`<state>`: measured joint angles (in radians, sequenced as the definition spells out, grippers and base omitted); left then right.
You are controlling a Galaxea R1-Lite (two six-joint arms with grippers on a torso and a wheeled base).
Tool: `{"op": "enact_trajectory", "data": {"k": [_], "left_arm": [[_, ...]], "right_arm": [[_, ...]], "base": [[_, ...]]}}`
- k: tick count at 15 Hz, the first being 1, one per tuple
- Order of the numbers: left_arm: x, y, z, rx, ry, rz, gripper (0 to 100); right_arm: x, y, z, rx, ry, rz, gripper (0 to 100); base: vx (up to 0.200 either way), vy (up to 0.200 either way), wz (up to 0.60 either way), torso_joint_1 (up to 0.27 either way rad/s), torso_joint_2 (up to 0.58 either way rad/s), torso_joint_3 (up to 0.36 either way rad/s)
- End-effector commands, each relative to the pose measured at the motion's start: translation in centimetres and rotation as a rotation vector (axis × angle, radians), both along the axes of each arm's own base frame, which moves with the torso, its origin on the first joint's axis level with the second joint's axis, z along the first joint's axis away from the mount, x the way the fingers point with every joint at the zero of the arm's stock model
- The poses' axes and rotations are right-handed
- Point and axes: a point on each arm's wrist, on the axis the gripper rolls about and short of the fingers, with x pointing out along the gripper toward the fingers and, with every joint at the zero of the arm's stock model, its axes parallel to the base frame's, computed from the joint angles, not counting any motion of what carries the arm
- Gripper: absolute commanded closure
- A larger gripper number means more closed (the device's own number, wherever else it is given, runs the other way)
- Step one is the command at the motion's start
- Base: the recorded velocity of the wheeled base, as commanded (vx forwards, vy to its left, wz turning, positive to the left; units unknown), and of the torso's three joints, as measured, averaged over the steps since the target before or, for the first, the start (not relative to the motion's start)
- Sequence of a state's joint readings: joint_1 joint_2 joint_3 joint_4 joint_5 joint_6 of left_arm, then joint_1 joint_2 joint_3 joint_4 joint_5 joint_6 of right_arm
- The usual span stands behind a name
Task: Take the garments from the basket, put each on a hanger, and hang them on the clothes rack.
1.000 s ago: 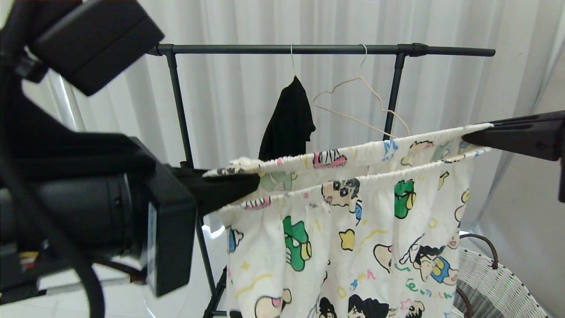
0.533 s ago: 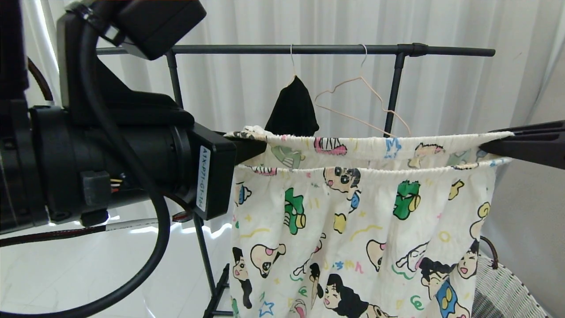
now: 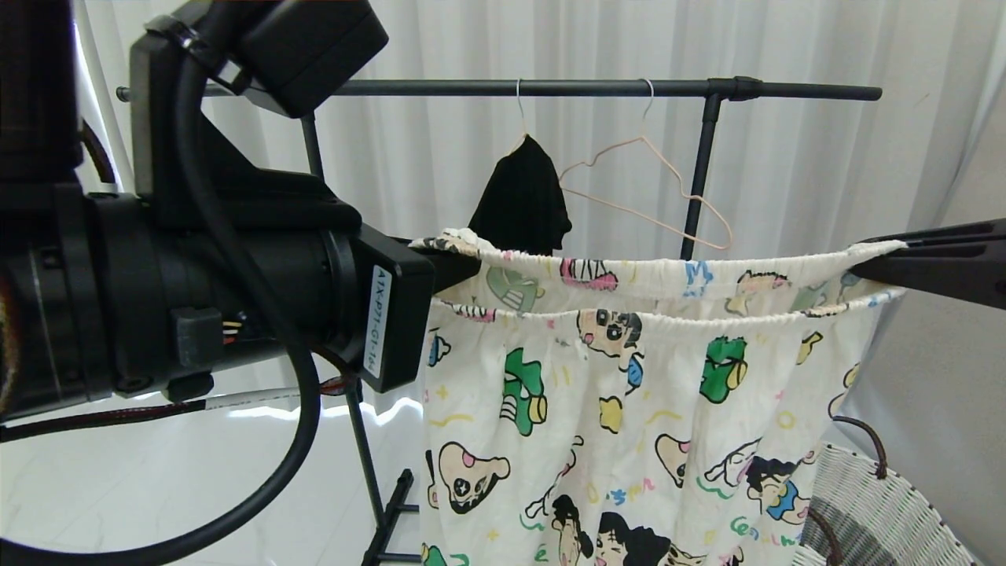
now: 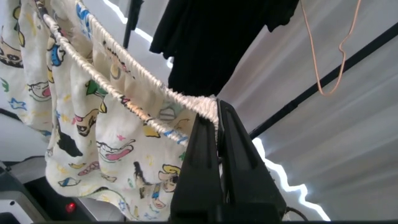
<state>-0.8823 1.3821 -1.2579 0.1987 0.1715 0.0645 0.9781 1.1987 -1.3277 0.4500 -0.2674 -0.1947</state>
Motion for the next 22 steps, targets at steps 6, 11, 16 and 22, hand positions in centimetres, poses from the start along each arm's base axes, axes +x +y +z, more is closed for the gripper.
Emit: {"op": "enact_trajectory", "data": {"k": [6, 11, 16, 22], "left_arm": [[0.1, 0.0, 0.0, 0.002, 0.001, 0.002, 100], [0.9, 0.0, -0.5, 0.018, 0.011, 0.04, 100], [1.7, -0.1, -1.3, 0.058, 0.013, 0.125, 100], [2.5, 0.2, -2.7, 0.116, 0.027, 0.23, 100]], "right_arm": [[-0.1, -0.2, -0.5, -0.012, 0.008, 0.003, 0], [-2.0, -1.5, -1.5, -0.012, 0.006, 0.066, 0], [-2.3, -1.8, -0.6, 0.098, -0.066, 0.068, 0], [-2.4, -2.0, 0.0, 0.157, -0.091, 0.072, 0]], "base": [[0.0, 0.0, 0.0, 0.0, 0.0, 0.0], [0.0, 0.0, 0.0, 0.0, 0.0, 0.0], [0.0, 0.0, 0.0, 0.0, 0.0, 0.0], [0.0, 0.0, 0.0, 0.0, 0.0, 0.0]]}}
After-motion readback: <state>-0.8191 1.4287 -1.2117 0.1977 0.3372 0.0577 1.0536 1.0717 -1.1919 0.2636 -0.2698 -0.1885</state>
